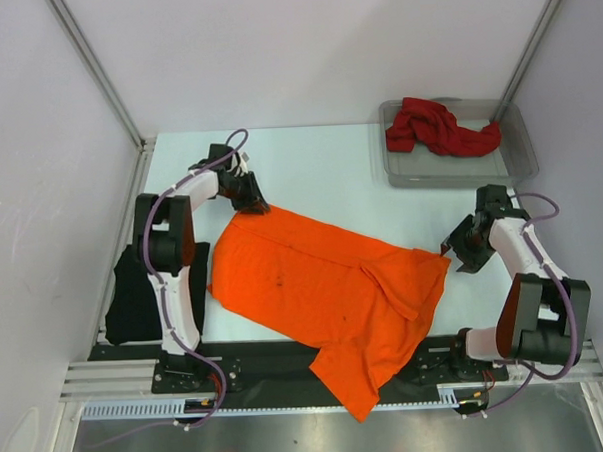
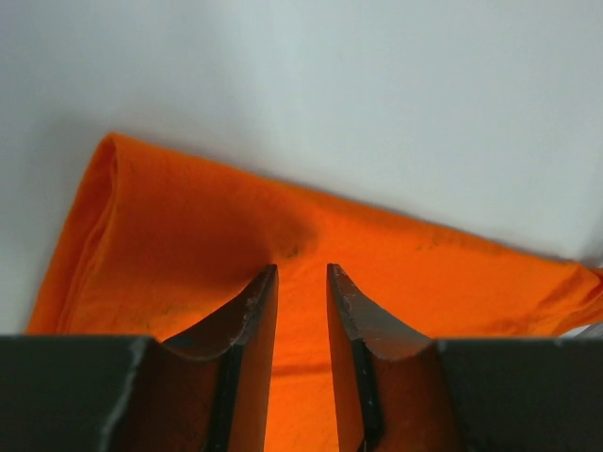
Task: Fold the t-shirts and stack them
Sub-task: Fold the tshirt
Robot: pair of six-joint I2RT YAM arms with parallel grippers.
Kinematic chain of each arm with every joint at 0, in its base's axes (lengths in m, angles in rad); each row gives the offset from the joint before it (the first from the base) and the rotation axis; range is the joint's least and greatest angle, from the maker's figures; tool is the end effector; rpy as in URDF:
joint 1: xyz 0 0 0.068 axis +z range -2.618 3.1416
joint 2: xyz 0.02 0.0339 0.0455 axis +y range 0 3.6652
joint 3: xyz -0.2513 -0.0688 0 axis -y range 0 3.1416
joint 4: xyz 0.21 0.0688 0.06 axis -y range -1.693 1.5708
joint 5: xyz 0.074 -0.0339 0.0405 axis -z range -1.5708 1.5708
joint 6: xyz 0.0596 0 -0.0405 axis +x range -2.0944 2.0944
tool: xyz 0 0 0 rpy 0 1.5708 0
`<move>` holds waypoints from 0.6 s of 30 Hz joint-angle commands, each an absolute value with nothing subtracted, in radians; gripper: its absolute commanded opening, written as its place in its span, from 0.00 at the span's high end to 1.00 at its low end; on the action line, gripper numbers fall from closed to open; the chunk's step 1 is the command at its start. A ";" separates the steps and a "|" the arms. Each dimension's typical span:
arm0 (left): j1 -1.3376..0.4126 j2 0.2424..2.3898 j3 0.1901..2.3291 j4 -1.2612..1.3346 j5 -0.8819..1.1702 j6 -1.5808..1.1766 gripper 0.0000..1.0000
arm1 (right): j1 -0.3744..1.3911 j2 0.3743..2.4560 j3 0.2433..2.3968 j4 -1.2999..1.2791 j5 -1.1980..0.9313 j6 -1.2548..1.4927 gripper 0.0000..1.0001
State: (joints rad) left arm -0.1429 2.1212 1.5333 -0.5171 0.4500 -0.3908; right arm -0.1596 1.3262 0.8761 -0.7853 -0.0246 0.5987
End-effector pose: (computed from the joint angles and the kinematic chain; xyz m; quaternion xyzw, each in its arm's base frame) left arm 0.4089 -0.0850 0.1471 -0.0662 0.9476 -0.2687 0.1598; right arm 0.2158 -0.0332 0.1938 0.3630 0.9166 0.0482 0.1603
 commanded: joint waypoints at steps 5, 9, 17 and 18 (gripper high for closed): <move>-0.132 2.195 1.634 -0.518 0.469 -0.429 0.68 | -0.216 1.394 0.807 -0.660 -0.074 0.552 0.47; -0.130 2.213 1.651 -0.520 0.454 -0.426 0.68 | -0.218 1.427 0.819 -0.629 -0.080 0.545 0.50; -0.118 2.237 1.657 -0.529 0.451 -0.433 0.68 | -0.225 1.476 0.812 -0.580 -0.061 0.532 0.52; -0.114 2.238 1.657 -0.528 0.453 -0.434 0.68 | -0.227 1.488 0.810 -0.575 -0.064 0.534 0.56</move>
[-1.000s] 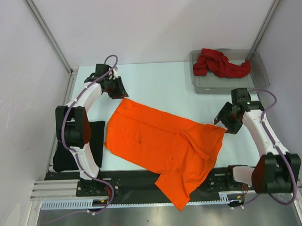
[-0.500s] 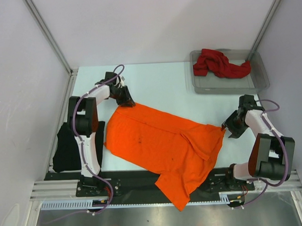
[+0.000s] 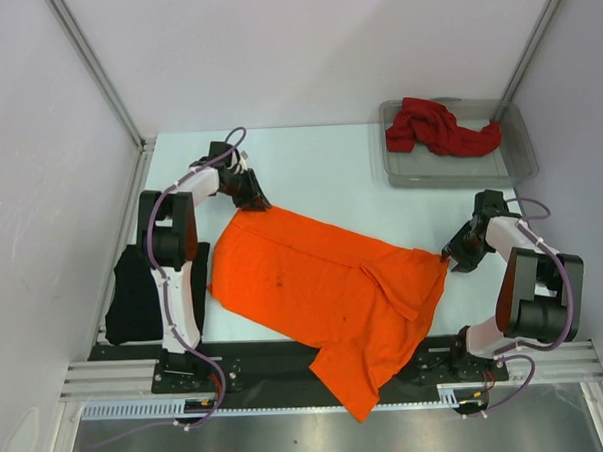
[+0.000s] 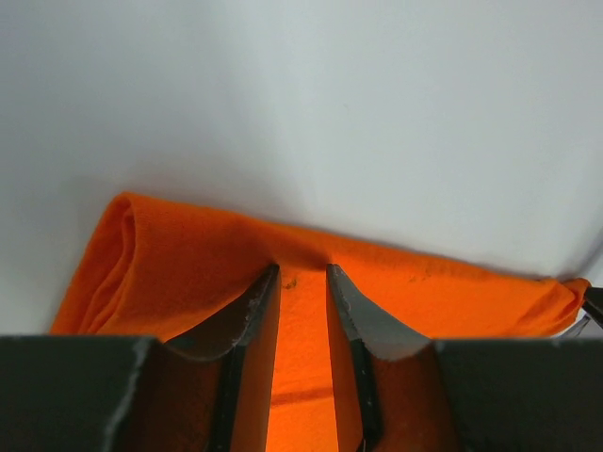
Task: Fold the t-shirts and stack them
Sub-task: Fold the tshirt
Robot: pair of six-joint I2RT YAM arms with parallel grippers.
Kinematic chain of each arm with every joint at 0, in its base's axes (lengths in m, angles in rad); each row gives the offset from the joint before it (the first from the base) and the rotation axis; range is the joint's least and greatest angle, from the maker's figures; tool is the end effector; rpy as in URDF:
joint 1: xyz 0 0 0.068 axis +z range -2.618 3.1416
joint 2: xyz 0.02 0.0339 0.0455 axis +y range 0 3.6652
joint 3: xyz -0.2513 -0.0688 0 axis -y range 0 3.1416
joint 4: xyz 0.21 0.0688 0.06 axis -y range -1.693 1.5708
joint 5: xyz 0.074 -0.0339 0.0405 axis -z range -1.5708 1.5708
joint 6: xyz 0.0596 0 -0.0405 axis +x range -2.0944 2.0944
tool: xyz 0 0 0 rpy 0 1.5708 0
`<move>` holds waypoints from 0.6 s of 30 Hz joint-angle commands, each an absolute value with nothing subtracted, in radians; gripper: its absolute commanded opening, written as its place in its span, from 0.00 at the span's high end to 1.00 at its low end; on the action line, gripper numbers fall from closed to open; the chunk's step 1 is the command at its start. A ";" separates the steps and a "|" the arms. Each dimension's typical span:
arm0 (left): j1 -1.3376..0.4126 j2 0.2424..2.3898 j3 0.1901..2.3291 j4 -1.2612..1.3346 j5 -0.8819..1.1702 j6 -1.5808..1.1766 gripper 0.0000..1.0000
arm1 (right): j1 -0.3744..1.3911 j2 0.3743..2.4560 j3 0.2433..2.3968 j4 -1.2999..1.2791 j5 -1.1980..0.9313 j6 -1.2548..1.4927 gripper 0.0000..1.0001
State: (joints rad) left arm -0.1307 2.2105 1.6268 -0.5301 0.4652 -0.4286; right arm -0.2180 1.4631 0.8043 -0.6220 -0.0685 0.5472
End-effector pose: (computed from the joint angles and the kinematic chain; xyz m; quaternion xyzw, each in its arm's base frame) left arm 0.4273 -0.0831 0.1352 -0.0890 0.9450 -0.2766 0.1499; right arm 0.2293 -0.0466 0.1543 0.3646 0.9193 0.0571 0.1369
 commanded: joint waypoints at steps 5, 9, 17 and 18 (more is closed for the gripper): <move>-0.101 2.255 1.654 -0.517 0.468 -0.449 0.67 | -0.227 1.499 0.781 -0.551 -0.052 0.567 0.69; -0.089 2.272 1.640 -0.486 0.489 -0.482 0.67 | -0.235 1.485 0.767 -0.551 0.000 0.612 0.90; -0.077 2.302 1.620 -0.414 0.528 -0.555 0.68 | -0.259 1.479 0.778 -0.462 0.077 0.637 1.00; -0.075 2.313 1.623 -0.399 0.537 -0.567 0.68 | -0.259 1.488 0.796 -0.447 0.066 0.632 1.00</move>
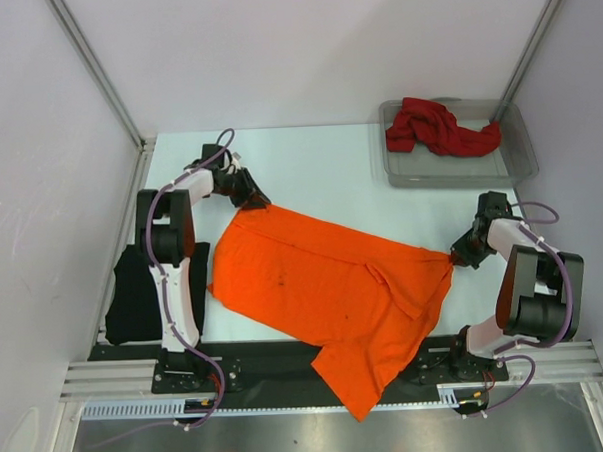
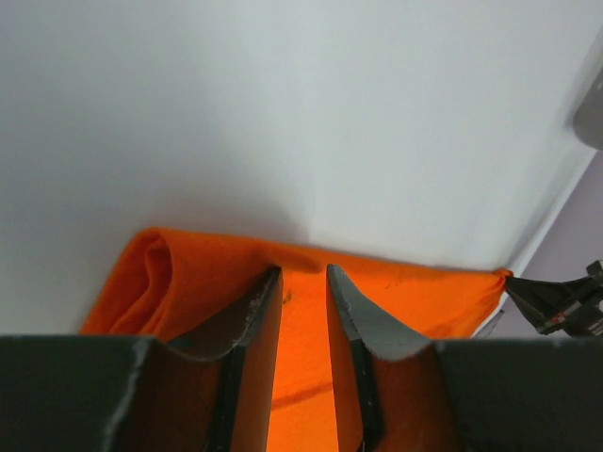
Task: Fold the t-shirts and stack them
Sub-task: Fold the tshirt
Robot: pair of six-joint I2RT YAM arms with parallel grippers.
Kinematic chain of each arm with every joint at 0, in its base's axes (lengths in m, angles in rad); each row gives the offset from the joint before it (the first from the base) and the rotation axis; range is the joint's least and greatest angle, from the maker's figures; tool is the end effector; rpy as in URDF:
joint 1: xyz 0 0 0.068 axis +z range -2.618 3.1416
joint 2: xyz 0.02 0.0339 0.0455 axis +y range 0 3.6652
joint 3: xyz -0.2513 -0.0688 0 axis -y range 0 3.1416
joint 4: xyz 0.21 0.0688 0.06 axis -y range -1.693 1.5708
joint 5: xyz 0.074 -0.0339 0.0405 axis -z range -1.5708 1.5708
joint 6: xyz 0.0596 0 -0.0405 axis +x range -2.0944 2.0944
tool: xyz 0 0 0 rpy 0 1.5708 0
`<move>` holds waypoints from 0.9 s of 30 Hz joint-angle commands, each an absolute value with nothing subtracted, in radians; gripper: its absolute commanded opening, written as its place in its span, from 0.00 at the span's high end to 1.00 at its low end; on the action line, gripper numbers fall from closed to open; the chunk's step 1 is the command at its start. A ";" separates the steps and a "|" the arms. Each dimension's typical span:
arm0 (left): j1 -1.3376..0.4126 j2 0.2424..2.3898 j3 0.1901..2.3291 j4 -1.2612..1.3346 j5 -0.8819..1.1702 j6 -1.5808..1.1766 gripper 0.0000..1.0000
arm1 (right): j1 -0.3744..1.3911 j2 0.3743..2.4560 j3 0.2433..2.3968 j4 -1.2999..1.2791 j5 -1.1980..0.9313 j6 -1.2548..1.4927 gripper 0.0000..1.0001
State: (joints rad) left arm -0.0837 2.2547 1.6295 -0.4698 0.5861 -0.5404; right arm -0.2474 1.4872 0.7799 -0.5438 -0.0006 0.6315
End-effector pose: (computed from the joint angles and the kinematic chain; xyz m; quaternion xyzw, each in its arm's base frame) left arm 0.4365 -0.0697 0.1241 -0.1443 0.9217 -0.3364 0.1285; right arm 0.2323 -0.0586 0.1462 0.4200 0.8935 0.0307 0.1562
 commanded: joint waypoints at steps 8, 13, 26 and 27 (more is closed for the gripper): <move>-0.072 2.376 1.673 -0.330 0.564 -0.641 0.68 | -0.259 1.637 0.948 -0.410 0.044 0.624 1.00; -0.077 2.428 1.765 -0.273 0.610 -0.675 0.66 | -0.259 1.729 1.061 -0.429 0.055 0.595 1.00; -0.078 2.220 1.867 -0.428 0.443 -0.534 0.57 | -0.255 1.904 1.485 -0.781 0.189 0.442 0.48; -0.083 2.186 1.817 -0.439 0.419 -0.517 0.57 | -0.252 1.884 1.482 -0.791 0.199 0.442 0.44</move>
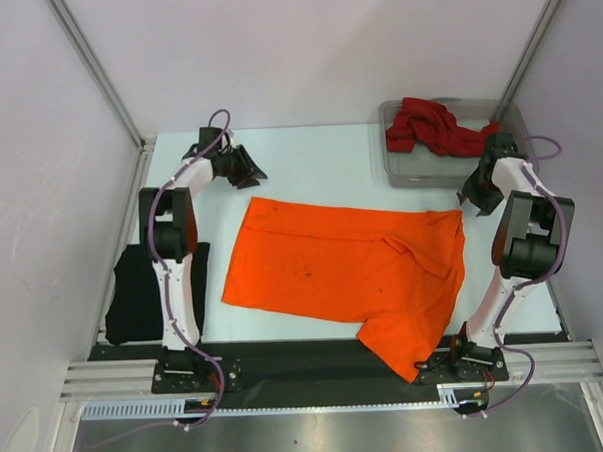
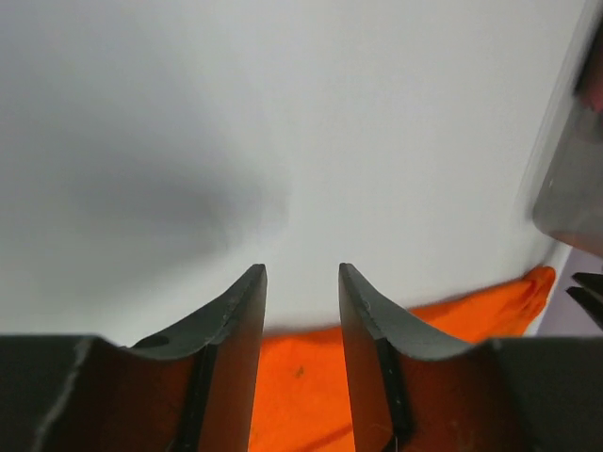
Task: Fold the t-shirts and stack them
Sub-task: Fold the tshirt
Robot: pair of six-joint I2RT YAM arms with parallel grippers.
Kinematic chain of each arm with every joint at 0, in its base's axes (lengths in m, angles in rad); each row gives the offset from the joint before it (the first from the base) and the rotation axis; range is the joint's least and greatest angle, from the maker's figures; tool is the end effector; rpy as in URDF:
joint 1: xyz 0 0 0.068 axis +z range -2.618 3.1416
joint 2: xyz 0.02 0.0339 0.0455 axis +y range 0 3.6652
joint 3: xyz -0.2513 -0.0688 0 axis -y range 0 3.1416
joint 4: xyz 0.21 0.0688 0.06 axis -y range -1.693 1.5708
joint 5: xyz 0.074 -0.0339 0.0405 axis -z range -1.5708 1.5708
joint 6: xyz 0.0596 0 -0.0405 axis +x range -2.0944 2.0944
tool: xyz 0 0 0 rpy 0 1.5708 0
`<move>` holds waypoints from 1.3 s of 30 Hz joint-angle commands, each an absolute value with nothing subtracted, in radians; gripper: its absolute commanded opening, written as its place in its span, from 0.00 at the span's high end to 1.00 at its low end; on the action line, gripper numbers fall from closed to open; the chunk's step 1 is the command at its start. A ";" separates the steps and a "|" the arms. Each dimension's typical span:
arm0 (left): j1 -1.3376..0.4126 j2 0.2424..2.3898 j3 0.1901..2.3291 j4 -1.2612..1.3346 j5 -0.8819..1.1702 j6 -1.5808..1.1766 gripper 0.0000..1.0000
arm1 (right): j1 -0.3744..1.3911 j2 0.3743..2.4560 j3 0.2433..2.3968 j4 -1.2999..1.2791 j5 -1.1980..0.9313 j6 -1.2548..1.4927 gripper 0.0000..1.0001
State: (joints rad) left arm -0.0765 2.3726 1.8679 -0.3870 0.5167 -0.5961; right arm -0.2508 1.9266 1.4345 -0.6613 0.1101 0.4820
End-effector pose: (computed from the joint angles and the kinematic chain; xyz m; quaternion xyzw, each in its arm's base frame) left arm 0.4888 -0.0670 0.1413 -0.1519 0.9029 -0.3337 0.2245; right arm 0.3616 -0.0994 0.1809 0.3606 0.9079 -0.0296 0.2117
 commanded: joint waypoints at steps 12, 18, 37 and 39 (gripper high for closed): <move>-0.228 1.632 1.200 -0.390 0.446 -0.450 0.60 | 0.130 1.418 1.180 -0.784 0.166 0.491 0.70; -0.271 1.496 1.040 -0.391 0.476 -0.419 0.62 | 0.327 1.354 1.016 -0.673 0.120 0.571 0.91; -0.276 1.486 1.072 -0.466 0.440 -0.387 0.63 | 0.426 1.744 1.137 -0.640 0.370 0.305 0.69; -0.276 1.493 1.075 -0.465 0.440 -0.393 0.63 | 0.420 1.755 1.152 -0.640 0.371 0.301 0.70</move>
State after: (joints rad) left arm -0.2729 1.5051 1.0298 -0.4702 0.4465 -0.4091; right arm 0.4294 1.7321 1.1019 -0.6655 0.3187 0.3412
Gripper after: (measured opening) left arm 0.374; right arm 0.305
